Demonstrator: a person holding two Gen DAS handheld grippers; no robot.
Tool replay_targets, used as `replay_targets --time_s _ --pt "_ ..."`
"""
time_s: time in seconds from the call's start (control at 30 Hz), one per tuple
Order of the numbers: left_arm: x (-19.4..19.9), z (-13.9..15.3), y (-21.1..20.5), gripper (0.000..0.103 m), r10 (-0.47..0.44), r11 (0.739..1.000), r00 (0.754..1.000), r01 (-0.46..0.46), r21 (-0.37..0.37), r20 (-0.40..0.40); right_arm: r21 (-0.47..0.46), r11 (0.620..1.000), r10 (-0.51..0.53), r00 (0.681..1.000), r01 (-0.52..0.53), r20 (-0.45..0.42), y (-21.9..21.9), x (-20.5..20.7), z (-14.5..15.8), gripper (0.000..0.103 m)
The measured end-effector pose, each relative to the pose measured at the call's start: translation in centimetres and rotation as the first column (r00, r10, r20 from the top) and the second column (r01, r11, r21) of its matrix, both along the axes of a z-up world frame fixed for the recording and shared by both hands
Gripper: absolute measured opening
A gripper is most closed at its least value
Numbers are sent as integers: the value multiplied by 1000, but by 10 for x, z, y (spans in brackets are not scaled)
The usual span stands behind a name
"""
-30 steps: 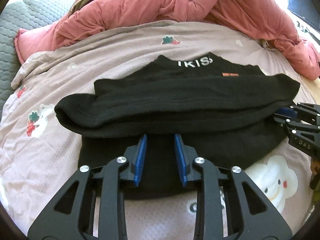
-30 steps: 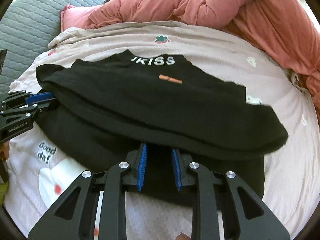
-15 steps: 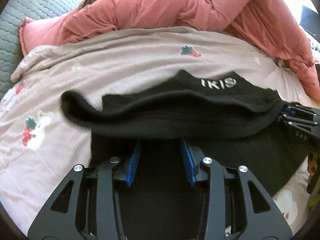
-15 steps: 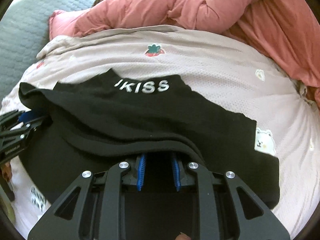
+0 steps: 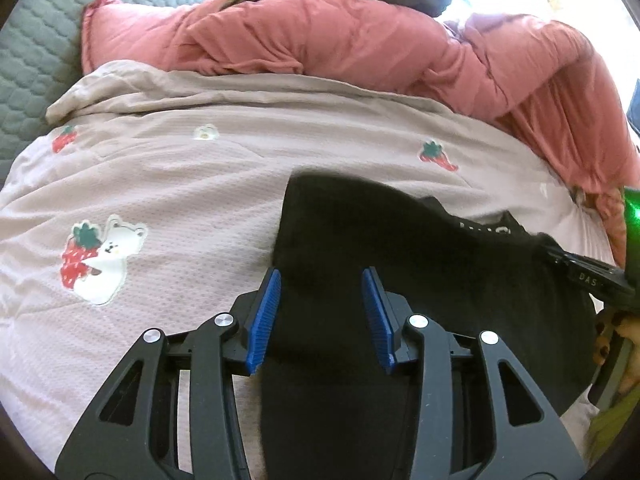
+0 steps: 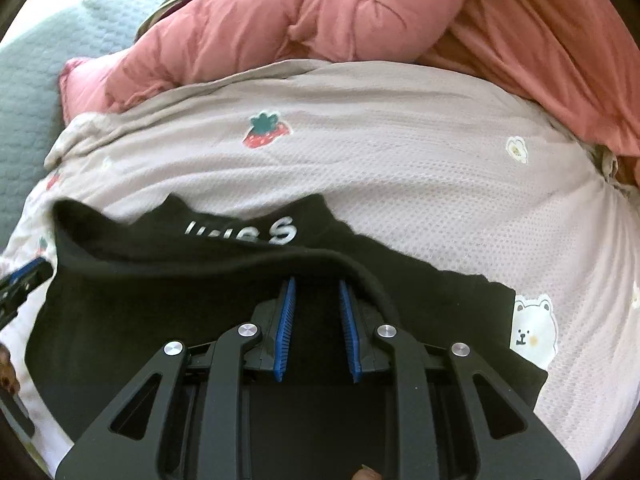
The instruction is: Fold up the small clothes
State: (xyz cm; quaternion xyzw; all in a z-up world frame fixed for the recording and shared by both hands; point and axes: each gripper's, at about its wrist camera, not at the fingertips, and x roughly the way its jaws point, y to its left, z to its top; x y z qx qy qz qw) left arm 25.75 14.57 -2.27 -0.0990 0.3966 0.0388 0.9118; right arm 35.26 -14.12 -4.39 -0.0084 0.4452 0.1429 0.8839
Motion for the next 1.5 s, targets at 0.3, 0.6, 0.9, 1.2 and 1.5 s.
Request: replay_targets --time_s 0.3,0.6,0.9,1.2,1.5 --pt "-6 -7 24 35 65 997 998 -66 -50 -19 33 995 -95 984 91 152 -54 -30 47 55" --pt "-12 -13 15 35 35 998 999 -37 -59 -27 35 980 -195 979 194 59 -125 -47 25 65" --pt "-15 -18 -1 30 -9 1000 999 9 8 -34 58 974 -215 976 217 -44 -113 -8 -10 59" --pt "-21 1 -10 0 -8 988 999 0 153 53 107 972 -215 975 208 56 -115 -19 4 7" --pt "-5 -33 -4 5 27 984 996 -10 180 -89 16 965 -263 965 263 9 -116 -11 -25 12"
